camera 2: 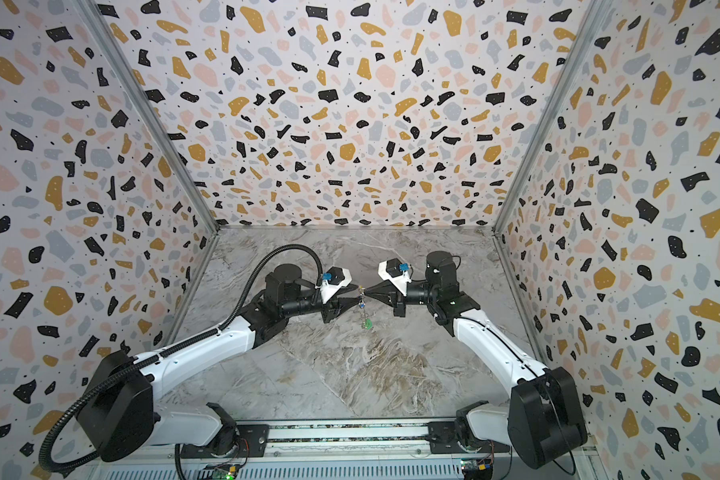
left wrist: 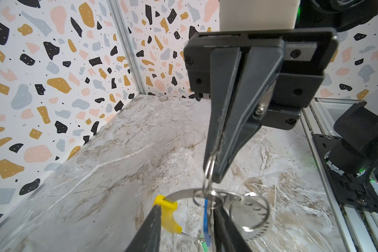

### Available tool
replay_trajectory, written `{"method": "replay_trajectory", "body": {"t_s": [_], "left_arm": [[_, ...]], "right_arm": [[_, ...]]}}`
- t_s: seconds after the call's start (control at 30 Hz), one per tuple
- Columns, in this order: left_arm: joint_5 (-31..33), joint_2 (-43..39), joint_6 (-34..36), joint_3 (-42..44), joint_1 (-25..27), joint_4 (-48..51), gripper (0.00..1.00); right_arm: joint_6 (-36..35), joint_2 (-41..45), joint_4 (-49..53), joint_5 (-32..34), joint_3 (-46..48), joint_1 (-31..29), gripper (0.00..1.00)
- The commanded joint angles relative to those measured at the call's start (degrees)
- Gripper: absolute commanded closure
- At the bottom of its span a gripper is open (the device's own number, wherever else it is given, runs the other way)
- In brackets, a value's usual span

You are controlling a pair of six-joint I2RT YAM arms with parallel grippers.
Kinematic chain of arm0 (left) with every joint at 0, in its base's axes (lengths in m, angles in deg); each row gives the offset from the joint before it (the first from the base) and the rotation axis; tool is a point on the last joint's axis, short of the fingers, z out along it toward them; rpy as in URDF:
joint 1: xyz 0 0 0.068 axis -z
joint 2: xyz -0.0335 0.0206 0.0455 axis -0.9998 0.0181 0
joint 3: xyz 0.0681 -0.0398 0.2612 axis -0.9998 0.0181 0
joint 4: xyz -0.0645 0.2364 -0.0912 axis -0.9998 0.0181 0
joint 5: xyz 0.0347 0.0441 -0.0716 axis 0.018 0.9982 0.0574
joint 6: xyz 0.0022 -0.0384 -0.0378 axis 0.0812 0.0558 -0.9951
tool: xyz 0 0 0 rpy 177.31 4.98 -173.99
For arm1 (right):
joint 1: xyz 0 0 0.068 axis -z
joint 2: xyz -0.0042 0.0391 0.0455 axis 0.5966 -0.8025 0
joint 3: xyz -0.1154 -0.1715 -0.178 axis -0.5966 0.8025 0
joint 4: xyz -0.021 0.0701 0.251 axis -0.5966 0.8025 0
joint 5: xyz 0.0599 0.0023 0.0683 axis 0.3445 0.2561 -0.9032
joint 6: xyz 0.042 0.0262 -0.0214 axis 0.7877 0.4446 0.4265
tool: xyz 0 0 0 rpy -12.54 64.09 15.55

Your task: Remove the keys from the keyring

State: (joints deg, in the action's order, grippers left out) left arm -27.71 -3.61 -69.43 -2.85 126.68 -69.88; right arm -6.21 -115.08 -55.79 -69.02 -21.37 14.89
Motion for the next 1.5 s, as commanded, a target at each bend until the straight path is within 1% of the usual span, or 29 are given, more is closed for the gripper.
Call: {"method": "replay_trajectory", "body": {"t_s": [0.0, 0.33, 0.6, 0.7, 0.8, 1.07, 1.23, 1.37, 1.47], "left_arm": [[0.2, -1.1, -1.7, 1.3, 0.5, -6.9, 0.59], [-0.6, -1.1, -2.0, 0.6, 1.0, -8.4, 0.59], [-1.8, 0.5, -1.9, -0.8, 1.0, -7.2, 0.61], [0.2, 0.5, -1.3, -1.1, 1.0, -5.6, 0.61], [3.9, -0.7, -1.2, -0.6, 1.0, -4.6, 0.58], [11.5, -5.9, -1.8, 4.0, 1.0, -5.1, 0.56], [12.6, -7.4, -1.9, 5.6, 1.9, -5.5, 0.59], [11.1, -5.6, -1.8, 5.0, 3.2, -5.6, 0.67], [10.8, -4.1, -3.1, 4.5, 3.4, -7.2, 0.68]], "right_arm": [[1.3, 1.4, -2.4, -0.2, 0.0, -0.3, 1.00], [2.1, 1.0, -3.4, -0.4, 0.2, -0.9, 1.00], [4.1, 1.5, -5.3, -2.8, 1.3, -0.9, 1.00], [3.5, 2.0, -4.5, -2.2, 1.4, -0.9, 1.00], [2.7, 2.6, -3.9, 0.3, 1.6, -0.8, 1.00], [2.5, 3.1, -4.0, 4.3, 1.6, -0.8, 1.00], [3.6, 2.9, -4.9, 4.9, 1.6, -0.8, 1.00], [4.8, 2.8, -6.1, 5.0, 1.8, -0.8, 1.00], [5.4, 3.0, -6.4, 5.0, 2.0, -0.9, 1.00]]}}
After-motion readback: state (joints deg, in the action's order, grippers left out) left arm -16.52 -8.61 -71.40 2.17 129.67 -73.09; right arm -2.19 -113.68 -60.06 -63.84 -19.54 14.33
